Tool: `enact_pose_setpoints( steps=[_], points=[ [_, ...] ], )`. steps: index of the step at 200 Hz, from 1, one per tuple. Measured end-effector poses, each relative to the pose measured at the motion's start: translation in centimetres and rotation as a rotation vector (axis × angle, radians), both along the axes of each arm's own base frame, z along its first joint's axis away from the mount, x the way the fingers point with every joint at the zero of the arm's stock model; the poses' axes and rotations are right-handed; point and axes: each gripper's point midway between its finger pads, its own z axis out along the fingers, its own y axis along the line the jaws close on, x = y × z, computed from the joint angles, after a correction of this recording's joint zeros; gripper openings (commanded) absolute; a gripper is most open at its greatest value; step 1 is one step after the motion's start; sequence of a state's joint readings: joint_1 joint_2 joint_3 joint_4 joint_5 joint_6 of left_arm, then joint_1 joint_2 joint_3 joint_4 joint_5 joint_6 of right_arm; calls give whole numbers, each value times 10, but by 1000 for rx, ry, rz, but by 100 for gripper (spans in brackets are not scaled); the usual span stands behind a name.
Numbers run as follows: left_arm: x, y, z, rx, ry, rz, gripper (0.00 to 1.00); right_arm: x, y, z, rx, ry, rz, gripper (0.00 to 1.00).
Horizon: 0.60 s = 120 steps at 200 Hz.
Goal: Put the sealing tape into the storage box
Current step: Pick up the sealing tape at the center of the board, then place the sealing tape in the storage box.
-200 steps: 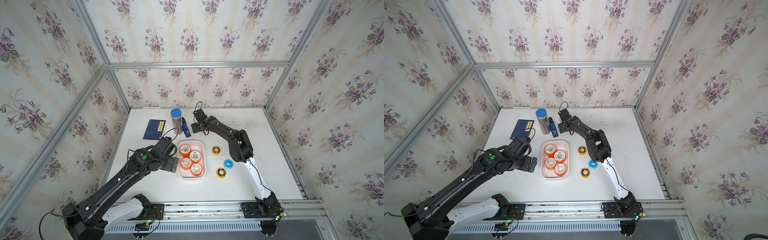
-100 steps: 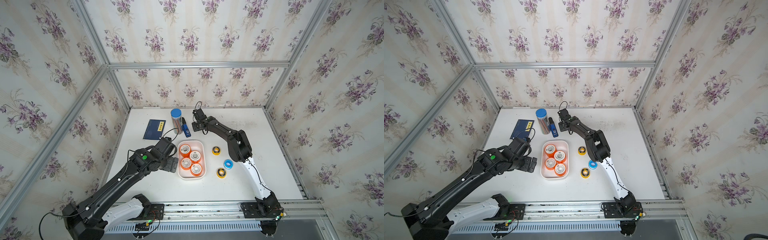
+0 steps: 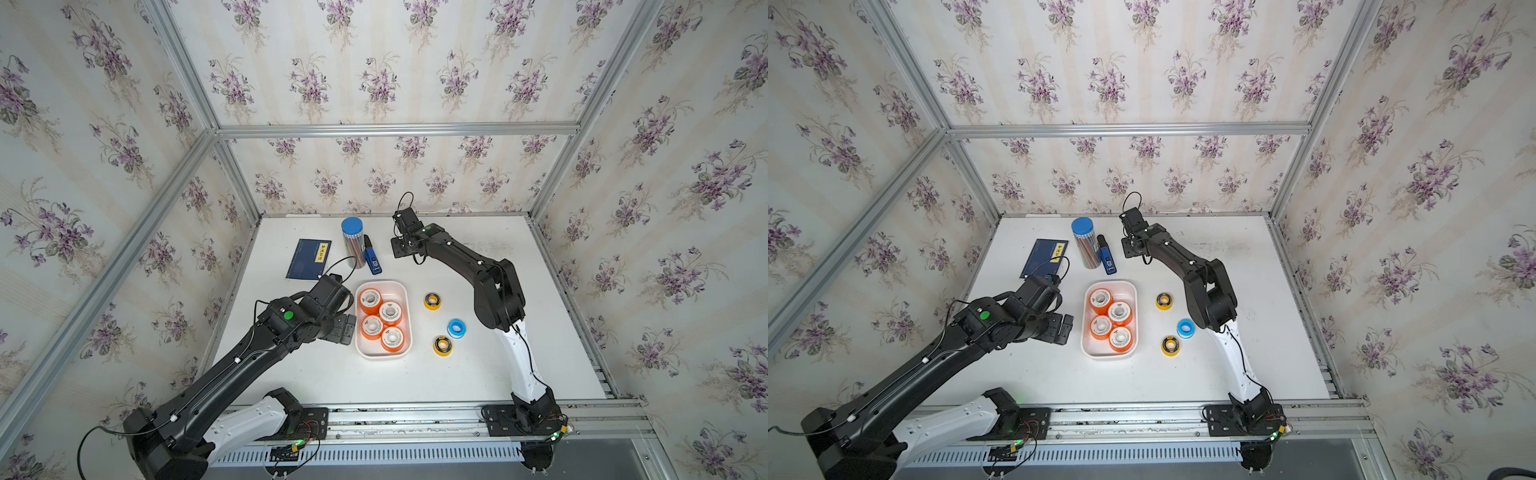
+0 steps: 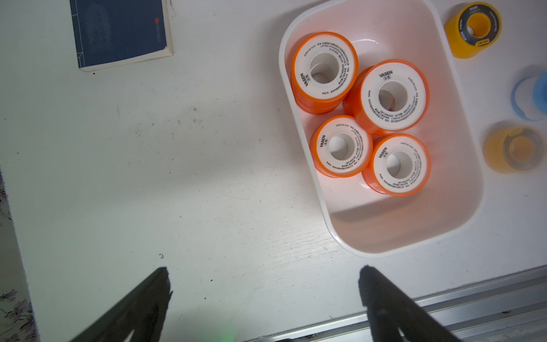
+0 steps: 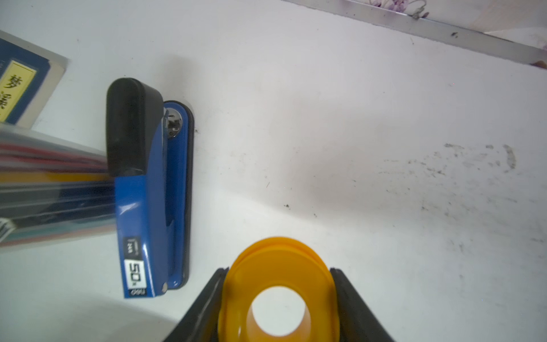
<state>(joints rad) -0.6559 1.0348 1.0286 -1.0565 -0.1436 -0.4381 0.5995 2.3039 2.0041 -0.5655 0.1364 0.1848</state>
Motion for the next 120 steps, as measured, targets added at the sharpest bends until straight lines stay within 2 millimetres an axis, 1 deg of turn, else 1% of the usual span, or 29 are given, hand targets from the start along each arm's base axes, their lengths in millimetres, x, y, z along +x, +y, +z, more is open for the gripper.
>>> enact_pose_setpoints(
  steps=[13,38,63,73,84,96,120],
  points=[
    [0,0,0,0,1,0,99,-11,-6,5,10,15,-10,43],
    [0,0,0,1,1,-1,99,-38,-17,20,39,43,-21,44],
    [1,-1,1,0,-1,-3,99,-58,-19,44,81,36,-17,45],
    [1,-1,3,-4,-6,-3,99,-73,-17,53,99,35,1,45],
    [2,-2,6,-7,-11,-4,99,-90,-16,58,113,40,17,45],
    [2,-1,10,-6,-18,-10,99,-109,-16,57,120,52,32,46],
    [2,3,17,8,-38,-12,99,-151,-8,45,119,93,83,46]
  ],
)
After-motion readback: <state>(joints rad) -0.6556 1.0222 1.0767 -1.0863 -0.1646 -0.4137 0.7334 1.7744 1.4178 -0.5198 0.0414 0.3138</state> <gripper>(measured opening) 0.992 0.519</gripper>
